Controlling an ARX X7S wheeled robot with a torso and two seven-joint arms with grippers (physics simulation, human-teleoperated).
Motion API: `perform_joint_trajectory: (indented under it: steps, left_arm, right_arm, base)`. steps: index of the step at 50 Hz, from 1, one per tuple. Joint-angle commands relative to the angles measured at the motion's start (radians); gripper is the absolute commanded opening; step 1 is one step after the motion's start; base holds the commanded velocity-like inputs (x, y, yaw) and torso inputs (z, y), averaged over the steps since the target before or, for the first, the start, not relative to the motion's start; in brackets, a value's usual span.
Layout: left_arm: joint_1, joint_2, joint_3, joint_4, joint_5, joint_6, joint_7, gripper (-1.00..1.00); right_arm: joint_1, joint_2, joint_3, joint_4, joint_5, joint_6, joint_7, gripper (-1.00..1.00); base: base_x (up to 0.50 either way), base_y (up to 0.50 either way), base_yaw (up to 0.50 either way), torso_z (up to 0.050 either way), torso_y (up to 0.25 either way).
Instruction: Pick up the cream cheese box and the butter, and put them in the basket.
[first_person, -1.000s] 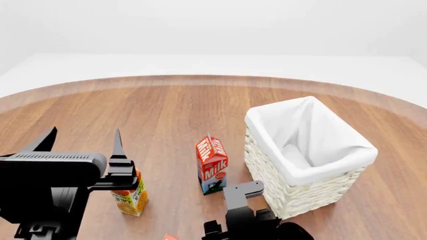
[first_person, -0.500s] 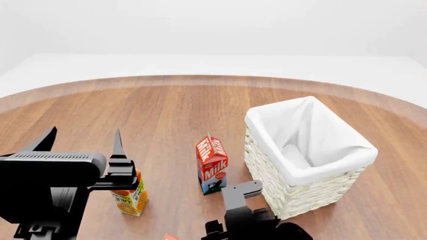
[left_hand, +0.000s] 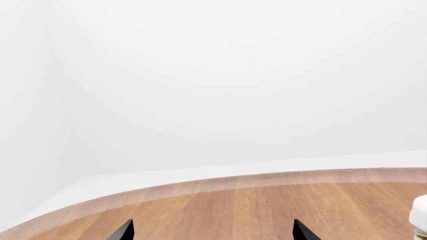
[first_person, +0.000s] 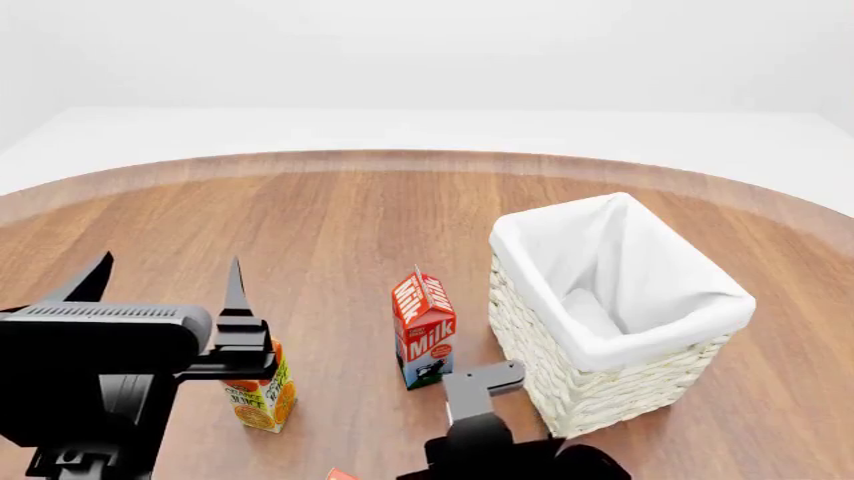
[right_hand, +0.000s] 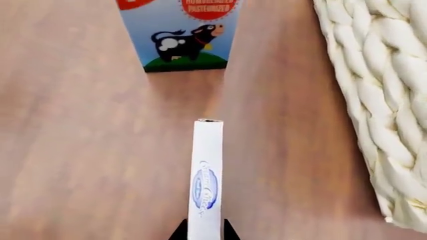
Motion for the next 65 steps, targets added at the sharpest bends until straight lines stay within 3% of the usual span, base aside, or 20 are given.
perform_joint_trajectory:
  steps: [1,20,34,65]
  left_arm:
    - [-0.002,-0.005,0.004,-0.002,-0.004,0.007,-0.004,1.00]
    - [0.000,-0.011,0.017,-0.006,0.001,0.018,-0.010,1.00]
    - [-0.005,-0.017,0.024,-0.006,-0.006,0.020,-0.017,1.00]
    - [-0.003,-0.031,0.029,-0.008,-0.016,0.039,-0.028,1.00]
  right_arm:
    - [0.015,0.039,0.044,-0.159,0.055,0.031,0.085,-1.00]
    - [0.040,0.114,0.155,-0.499,0.278,0.099,0.356,-1.00]
    - [0.117,0.136,0.215,-0.614,0.472,0.117,0.504,-1.00]
    - [0.306,0.176,0.243,-0.659,0.720,0.068,0.649,-1.00]
  base:
    - [0.00,0.00,0.00,0.000,0.000]
    - [0.00,0.00,0.00,0.000,0.000]
    - [0.00,0.00,0.00,0.000,0.001]
    - [0.00,0.00,0.00,0.000,0.000]
